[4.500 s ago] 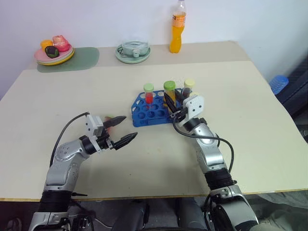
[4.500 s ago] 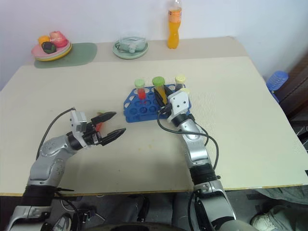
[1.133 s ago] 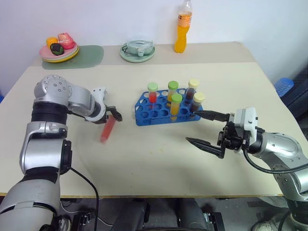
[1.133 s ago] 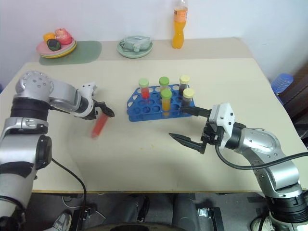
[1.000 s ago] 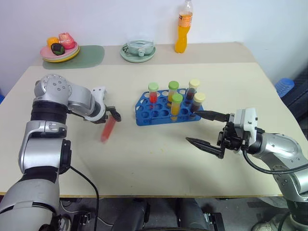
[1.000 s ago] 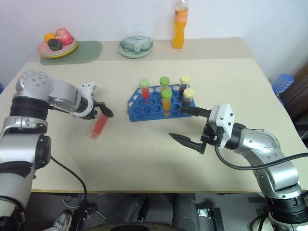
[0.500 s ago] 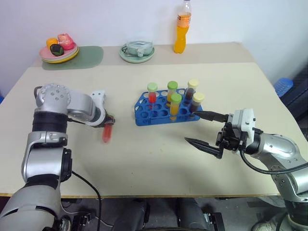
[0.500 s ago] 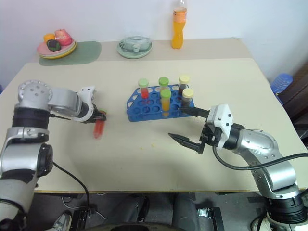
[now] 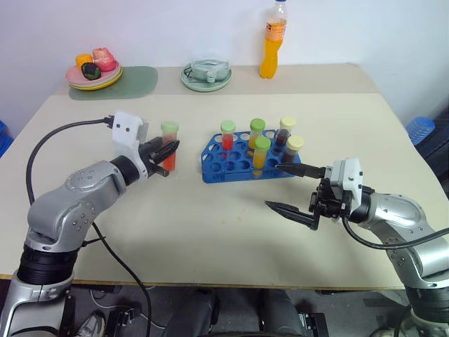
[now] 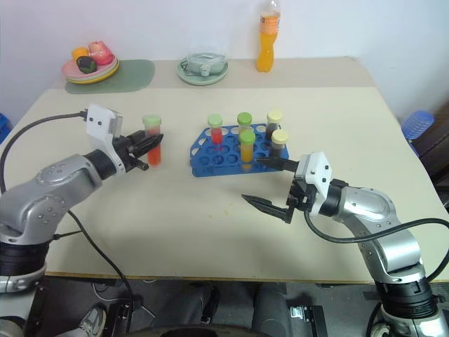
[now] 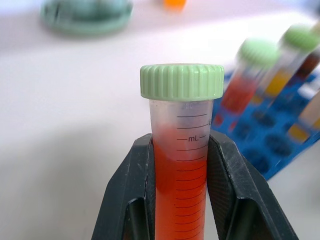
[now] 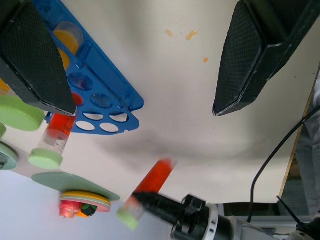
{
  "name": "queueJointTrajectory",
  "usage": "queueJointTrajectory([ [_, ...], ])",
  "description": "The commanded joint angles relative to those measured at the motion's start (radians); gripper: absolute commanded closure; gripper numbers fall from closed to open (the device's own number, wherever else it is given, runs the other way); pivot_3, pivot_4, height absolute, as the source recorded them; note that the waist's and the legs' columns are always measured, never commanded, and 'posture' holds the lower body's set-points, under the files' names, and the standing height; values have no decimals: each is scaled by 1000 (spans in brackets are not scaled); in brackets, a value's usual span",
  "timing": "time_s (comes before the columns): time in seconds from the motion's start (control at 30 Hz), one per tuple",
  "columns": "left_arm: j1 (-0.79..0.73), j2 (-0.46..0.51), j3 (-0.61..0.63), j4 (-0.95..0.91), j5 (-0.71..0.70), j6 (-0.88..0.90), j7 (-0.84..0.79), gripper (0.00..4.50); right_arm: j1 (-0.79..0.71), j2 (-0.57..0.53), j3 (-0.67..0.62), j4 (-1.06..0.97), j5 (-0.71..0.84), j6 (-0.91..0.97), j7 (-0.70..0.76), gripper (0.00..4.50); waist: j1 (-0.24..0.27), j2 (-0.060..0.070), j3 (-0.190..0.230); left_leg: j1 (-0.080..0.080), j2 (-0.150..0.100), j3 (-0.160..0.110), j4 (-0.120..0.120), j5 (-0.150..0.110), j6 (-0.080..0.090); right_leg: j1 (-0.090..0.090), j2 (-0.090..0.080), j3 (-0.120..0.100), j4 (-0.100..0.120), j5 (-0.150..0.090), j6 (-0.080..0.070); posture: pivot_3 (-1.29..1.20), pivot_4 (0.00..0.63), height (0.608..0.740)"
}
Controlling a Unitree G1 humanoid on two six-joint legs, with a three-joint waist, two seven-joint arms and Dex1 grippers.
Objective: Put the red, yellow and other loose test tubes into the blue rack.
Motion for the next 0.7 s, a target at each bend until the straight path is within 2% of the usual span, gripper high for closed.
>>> queueJointTrajectory([
  [0.03, 13, -41, -26, -35, 173, -282, -125, 3715, -12, -1, -20, -6, 1, -17, 4, 0, -2, 0, 0, 0, 0, 0, 0, 0, 0, 0, 0, 0, -1, 0, 0, 0, 150, 740],
  [0.13, 12, -104, -106, 32, 320, -458, -180, 3715, -1, -8, -31, -10, -7, -15, -6, 0, 0, 0, 0, 0, 0, 0, 0, 0, 1, 1, -1, 0, -2, 1, 0, 0, 150, 740],
  [0.33, -22, -287, -177, 223, 433, -659, -229, 3715, 77, -27, -81, -54, -5, 2, -30, 0, 0, 0, 0, 0, 0, 0, 0, 0, 1, 2, 0, -1, -3, 1, 1, 0, 150, 740],
  [0.5, -60, -390, -191, 385, 475, -775, -272, 3715, 166, -37, -146, -116, 20, 35, -71, 0, -1, 0, 0, 0, 0, 0, 0, -1, 1, 2, 0, -1, -3, 2, 2, 0, 150, 740],
  [0.7, -112, -468, -195, 528, 478, -853, -337, 3715, 271, -34, -211, -175, 31, 64, -109, 0, 0, -1, 0, 0, 0, 0, 1, -1, 1, 2, 0, -1, -3, 2, 2, 0, 150, 740],
])
